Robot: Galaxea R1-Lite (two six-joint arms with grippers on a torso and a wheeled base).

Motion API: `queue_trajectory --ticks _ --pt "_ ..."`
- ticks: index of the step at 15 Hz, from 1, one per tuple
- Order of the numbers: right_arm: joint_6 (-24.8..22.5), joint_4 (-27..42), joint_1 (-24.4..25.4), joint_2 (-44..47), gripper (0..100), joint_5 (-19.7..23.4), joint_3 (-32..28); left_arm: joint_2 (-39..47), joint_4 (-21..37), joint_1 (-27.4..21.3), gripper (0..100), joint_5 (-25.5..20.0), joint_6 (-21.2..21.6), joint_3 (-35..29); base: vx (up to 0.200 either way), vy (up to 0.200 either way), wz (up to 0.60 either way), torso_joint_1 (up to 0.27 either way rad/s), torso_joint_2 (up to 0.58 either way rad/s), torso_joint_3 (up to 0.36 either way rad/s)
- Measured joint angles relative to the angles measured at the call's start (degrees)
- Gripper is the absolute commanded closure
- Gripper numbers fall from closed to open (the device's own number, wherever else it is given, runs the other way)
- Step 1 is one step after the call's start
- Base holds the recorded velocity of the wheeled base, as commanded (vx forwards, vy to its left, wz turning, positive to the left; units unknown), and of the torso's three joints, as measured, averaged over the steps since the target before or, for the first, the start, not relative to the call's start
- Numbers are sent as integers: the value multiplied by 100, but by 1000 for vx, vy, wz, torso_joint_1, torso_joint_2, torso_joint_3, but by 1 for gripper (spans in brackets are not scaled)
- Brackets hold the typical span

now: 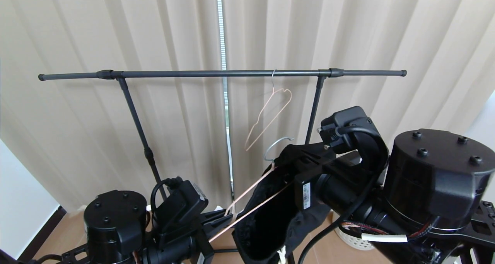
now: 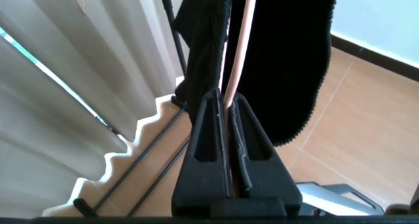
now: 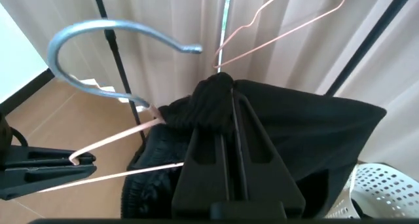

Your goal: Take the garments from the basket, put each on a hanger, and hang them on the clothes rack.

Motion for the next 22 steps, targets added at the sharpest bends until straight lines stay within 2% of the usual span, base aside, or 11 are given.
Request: queue_trajectory --ticks 3,8,13,14,18,22 --pt "5 -6 17 6 100 4 0 6 -490 5 100 6 -236 24 0 0 0 0 0 0" --pt "244 -2 -107 26 100 -10 -226 33 -561 5 100 6 -263 77 0 0 0 0 0 0" --pt "251 5 -132 34 100 -21 -221 52 -717 5 100 2 -272 94 0 0 0 0 0 0" --pt "257 -9 -132 34 0 -21 -226 55 -720 0 100 -2 -257 121 0 0 0 0 0 0" --pt "257 -6 -149 23 0 -40 -245 55 -725 -12 100 -9 -239 162 0 0 0 0 0 0" --pt "240 -9 -534 -24 0 -76 -250 52 -805 -17 100 -9 -252 168 0 0 0 0 0 0"
